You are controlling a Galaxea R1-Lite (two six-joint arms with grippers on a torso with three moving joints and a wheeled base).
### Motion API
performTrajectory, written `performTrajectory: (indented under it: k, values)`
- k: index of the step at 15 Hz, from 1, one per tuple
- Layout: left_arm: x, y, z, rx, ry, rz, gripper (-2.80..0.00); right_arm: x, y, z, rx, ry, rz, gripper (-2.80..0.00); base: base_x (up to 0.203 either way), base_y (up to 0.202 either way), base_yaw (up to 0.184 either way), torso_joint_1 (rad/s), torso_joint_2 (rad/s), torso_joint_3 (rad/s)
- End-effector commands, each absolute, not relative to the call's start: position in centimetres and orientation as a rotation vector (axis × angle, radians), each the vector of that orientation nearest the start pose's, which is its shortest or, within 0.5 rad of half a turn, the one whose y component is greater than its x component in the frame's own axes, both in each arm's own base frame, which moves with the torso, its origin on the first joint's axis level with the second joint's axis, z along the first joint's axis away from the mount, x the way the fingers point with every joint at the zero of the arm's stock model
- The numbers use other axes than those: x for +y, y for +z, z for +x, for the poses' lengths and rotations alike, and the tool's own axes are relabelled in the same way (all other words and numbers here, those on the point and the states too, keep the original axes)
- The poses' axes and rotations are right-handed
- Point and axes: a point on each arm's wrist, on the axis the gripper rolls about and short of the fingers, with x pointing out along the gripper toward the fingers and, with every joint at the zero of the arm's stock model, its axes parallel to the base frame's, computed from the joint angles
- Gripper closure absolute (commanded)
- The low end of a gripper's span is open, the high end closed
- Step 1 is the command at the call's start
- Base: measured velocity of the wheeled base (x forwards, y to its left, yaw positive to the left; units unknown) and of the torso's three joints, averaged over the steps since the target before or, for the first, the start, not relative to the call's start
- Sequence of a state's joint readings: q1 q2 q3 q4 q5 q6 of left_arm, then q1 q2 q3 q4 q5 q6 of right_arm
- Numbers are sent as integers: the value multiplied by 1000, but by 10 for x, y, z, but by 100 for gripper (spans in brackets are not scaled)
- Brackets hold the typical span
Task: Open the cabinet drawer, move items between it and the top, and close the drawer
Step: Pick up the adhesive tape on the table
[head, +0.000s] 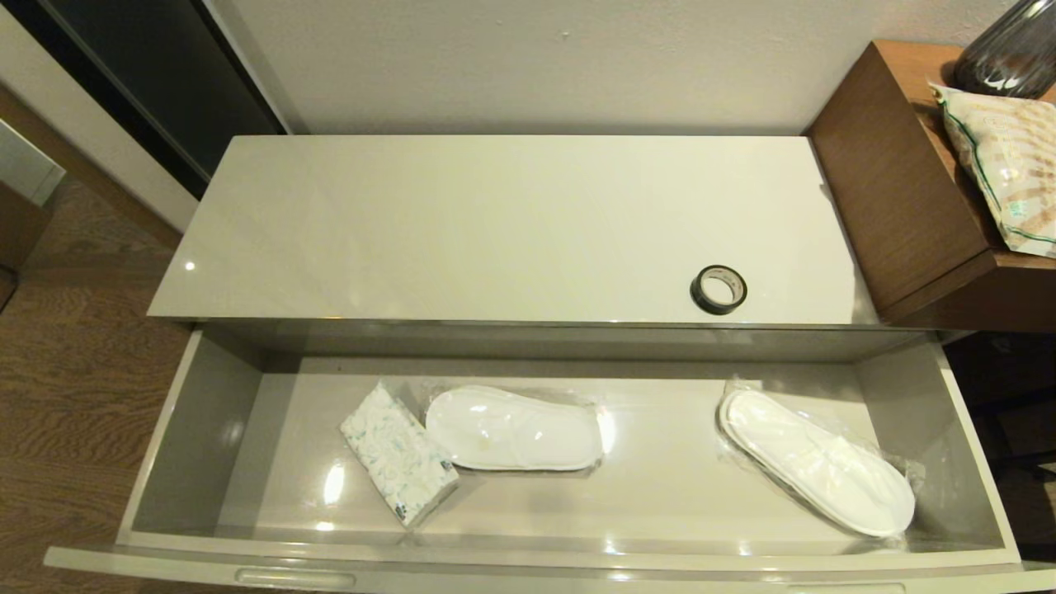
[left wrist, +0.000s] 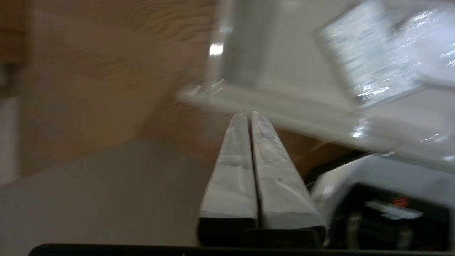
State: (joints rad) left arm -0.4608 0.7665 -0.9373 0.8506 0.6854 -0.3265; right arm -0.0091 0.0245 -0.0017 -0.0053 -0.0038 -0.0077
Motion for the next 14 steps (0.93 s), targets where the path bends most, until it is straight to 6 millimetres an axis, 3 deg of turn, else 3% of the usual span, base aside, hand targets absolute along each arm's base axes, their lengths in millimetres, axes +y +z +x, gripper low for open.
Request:
performTrajectory:
  k: [1, 4, 5, 7, 12, 14]
  values:
    - [31, 236, -65, 465, 406, 30, 0, 0, 77, -21, 18, -12, -8, 0, 0, 0, 0, 0, 0, 0]
    - [2, 215, -123, 545, 344, 8, 0, 0, 77, -21, 18, -14, -8, 0, 0, 0, 0, 0, 0, 0]
    - [-3, 209, -131, 552, 322, 3, 0, 0, 77, -21, 18, -13, -8, 0, 0, 0, 0, 0, 0, 0]
    - [5, 202, -135, 572, 297, 11, 0, 0, 77, -21, 18, -14, -8, 0, 0, 0, 0, 0, 0, 0]
    - [8, 135, -155, 503, 272, 63, 0, 0, 77, -21, 18, -14, -8, 0, 0, 0, 0, 0, 0, 0]
    - [6, 135, -143, 451, 196, 167, 0, 0, 77, -21, 18, -14, -8, 0, 0, 0, 0, 0, 0, 0]
